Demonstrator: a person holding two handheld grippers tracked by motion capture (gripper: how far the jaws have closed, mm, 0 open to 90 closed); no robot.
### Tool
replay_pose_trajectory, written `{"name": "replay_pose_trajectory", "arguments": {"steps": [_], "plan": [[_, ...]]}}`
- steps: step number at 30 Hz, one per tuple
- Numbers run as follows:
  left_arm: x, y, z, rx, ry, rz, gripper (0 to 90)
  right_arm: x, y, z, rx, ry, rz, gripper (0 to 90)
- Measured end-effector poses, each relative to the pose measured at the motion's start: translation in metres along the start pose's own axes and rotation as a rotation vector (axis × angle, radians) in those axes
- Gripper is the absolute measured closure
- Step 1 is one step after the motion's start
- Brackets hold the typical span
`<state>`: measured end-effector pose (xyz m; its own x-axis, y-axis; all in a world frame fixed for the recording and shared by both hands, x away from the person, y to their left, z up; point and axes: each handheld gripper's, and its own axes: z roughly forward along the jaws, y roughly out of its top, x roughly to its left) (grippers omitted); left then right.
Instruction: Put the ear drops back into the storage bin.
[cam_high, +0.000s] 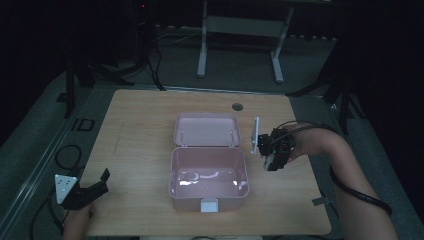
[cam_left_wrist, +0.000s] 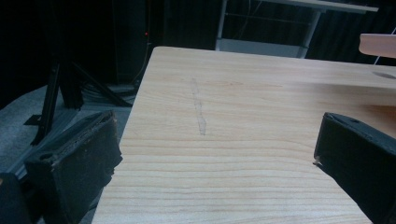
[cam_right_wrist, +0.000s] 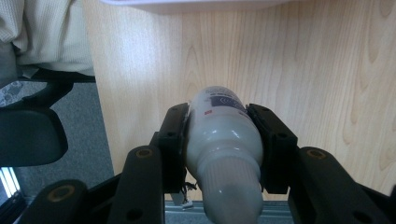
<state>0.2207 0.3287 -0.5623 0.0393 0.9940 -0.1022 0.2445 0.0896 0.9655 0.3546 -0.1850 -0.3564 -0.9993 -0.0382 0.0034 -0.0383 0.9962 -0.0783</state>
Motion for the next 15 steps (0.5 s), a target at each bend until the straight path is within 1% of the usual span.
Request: {"name": "replay_pose_trajectory", "arguments": {"steps": [6,9,15], "plan": [[0.0,0.0,0.0,0.0,-0.001,0.0,0.5,0.001,0.01,-0.004,-0.001,0.002,-0.01,59.9],[0.0,0.0,0.0,0.0,-0.001,-0.001,0.5,0.002,0.016,-0.007,-0.016,-0.004,-0.016,60.0],[0.0,0.0,0.0,-0.001,-0.001,0.0,0.5,0.004,0.03,-0.013,-0.02,-0.01,-0.039,59.9]]}}
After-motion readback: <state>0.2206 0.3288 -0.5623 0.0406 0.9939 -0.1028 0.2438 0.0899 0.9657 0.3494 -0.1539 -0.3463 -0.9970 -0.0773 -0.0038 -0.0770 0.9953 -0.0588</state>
